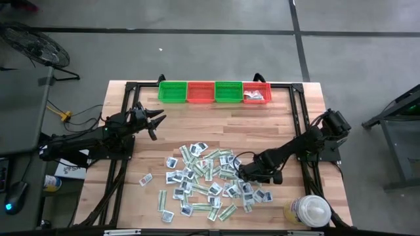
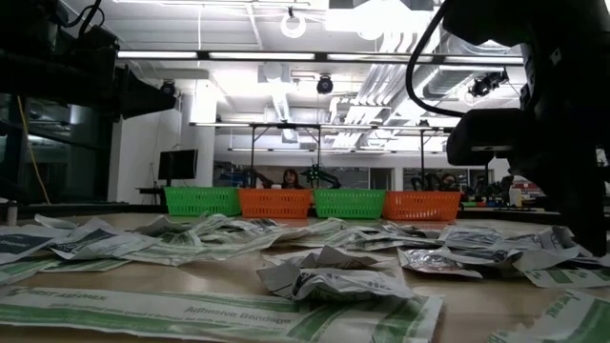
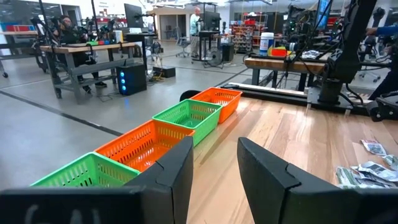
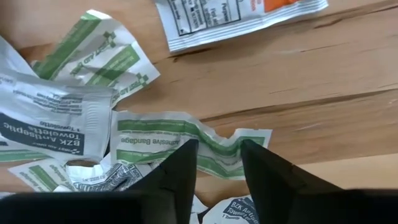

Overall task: Pick & Place First Aid Supplies
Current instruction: Put the green bandage pack in the right orange bin

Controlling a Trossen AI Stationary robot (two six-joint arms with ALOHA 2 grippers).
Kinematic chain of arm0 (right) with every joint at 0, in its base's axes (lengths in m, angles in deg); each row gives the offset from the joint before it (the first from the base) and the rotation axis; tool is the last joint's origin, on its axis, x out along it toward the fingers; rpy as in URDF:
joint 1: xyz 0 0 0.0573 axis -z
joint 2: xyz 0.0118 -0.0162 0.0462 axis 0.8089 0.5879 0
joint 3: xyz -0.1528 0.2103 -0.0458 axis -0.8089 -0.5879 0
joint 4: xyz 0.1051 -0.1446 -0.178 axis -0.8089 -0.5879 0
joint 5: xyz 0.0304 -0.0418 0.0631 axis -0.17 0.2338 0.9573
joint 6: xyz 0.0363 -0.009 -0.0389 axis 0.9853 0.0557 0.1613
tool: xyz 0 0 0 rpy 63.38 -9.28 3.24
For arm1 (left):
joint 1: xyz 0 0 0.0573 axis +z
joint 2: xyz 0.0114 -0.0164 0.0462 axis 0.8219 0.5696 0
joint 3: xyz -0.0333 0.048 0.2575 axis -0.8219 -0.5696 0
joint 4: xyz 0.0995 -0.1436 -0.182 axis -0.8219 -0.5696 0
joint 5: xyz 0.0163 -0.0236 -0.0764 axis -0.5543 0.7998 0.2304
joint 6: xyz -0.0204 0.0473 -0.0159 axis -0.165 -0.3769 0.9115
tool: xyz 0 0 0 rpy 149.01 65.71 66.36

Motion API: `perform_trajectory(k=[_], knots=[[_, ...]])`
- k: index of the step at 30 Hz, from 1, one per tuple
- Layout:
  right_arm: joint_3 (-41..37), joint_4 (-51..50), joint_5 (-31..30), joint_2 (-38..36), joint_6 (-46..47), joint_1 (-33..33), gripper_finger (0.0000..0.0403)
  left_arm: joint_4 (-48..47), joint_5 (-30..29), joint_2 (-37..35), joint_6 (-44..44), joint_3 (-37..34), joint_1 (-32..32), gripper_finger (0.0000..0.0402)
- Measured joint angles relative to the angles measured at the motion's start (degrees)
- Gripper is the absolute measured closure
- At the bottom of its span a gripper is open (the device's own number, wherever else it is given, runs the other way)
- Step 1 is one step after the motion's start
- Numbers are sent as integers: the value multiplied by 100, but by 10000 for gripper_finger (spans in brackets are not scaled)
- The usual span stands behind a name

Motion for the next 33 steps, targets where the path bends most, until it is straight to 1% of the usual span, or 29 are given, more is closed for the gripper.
perform_trajectory(k=[6,13,18,21,25,29,33], knots=[[-7,-88,-19,2,-128,34,326,0,0,-2,0,0,0,279],[-27,-186,-142,-89,-472,115,395,0,-1,-1,0,-2,2,279],[-47,-502,-236,-335,-675,204,396,0,0,-2,0,-1,2,279],[-81,-699,-512,-605,-880,300,399,0,0,0,0,0,2,279],[-55,-804,-1010,-1205,-1179,504,401,0,0,0,0,-1,1,279],[-57,-1120,-1664,-1832,-1862,967,401,0,0,-2,0,0,0,279],[-48,-1479,-2054,-2436,-3063,1736,402,-2,0,-2,0,0,1,279]])
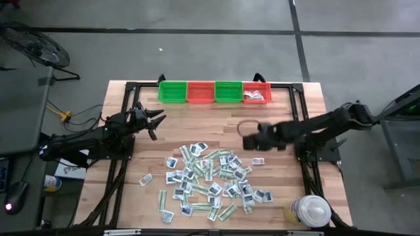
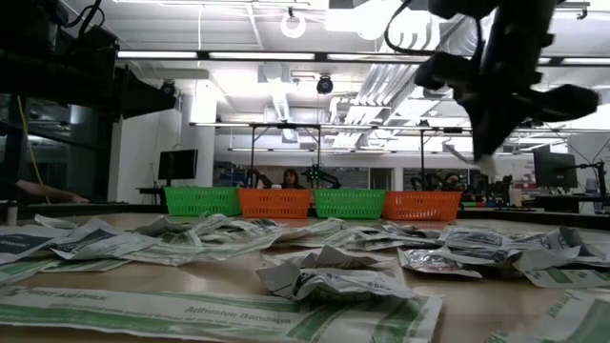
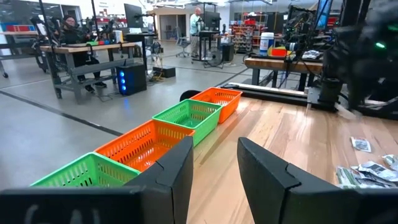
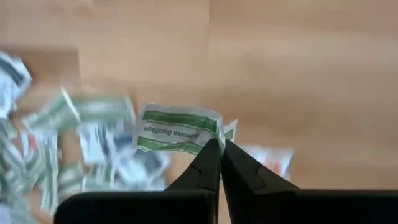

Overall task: Pick & Place First Aid Supplies
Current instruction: Put the green bandage pack in the right orange bin

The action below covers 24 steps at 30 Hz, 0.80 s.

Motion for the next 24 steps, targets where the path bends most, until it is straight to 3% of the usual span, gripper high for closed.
perform_trajectory(k=[8,16,24], knots=[[7,-40,-44,-731,-3058,1891,402,2,-1,2,0,-1,-1,279],[9,156,346,-805,-5714,3456,403,2,0,0,0,1,-1,279],[14,932,848,-788,-6952,4486,403,2,-1,0,0,1,0,279]])
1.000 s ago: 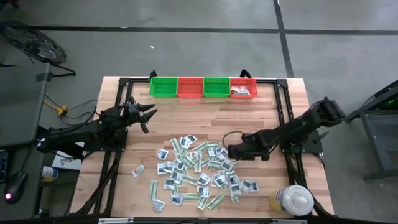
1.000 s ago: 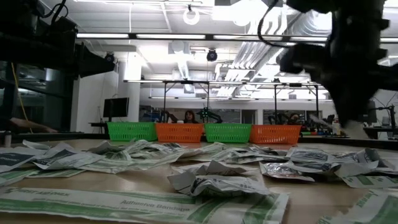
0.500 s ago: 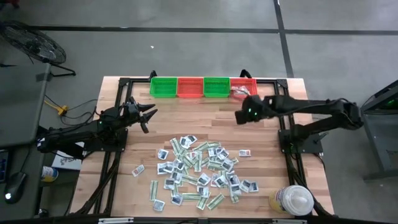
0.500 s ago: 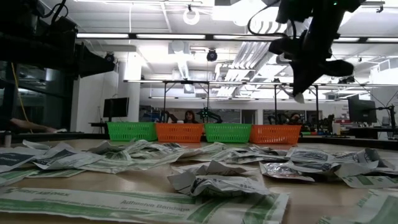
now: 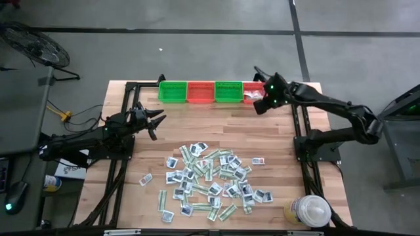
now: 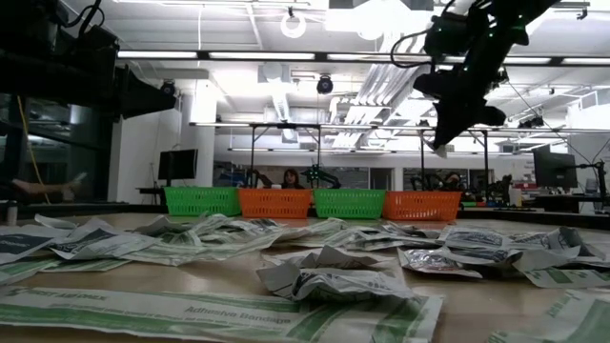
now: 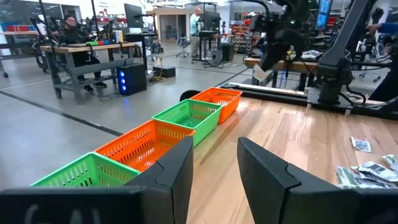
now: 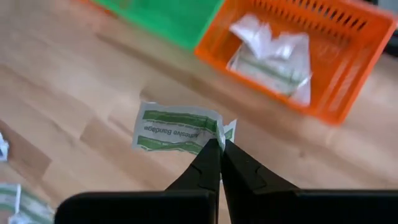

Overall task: Pick & Place First Aid Supplies
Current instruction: Put the green bandage pack in the right orange bin

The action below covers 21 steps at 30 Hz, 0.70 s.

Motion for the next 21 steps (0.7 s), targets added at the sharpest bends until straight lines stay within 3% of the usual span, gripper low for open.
perform_trajectory(k=[5,10,21], knots=[[93,340,69,248,-162,264,403,-1,1,0,0,-2,1,279],[705,182,99,821,-96,630,403,0,-1,0,0,-2,-1,279],[2229,-934,-160,2263,-240,1198,403,0,1,0,0,-2,-1,279]])
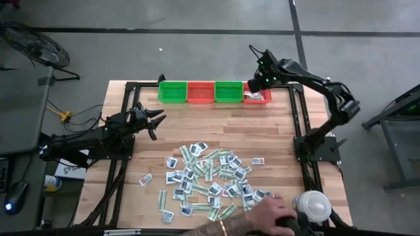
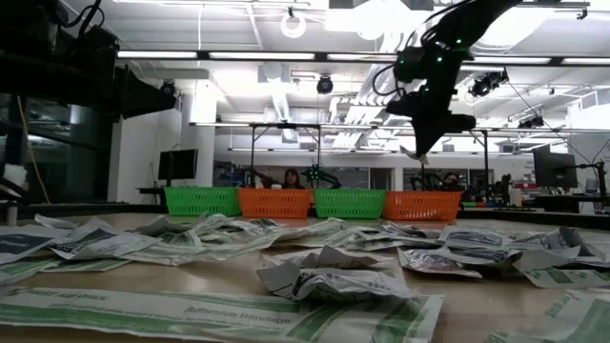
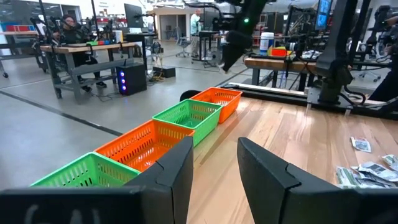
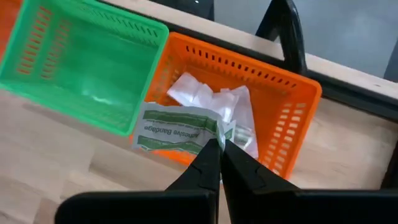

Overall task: Pick & Place First Aid Supplies
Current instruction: Put the green bandage pack in the right orange bin

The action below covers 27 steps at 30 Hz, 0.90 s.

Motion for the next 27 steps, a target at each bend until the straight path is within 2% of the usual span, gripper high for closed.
perform_trajectory(k=[13,19,23,27], knots=[[1472,-1189,-621,1451,-246,155,403,0,0,1,0,1,1,279],[1954,-1741,-923,1900,-247,146,403,-2,0,2,0,2,2,279],[2016,-1958,-644,2044,-117,135,403,-1,-1,0,0,0,2,279],[1639,-2023,-368,2082,-92,83,403,-1,-1,1,0,2,2,279]])
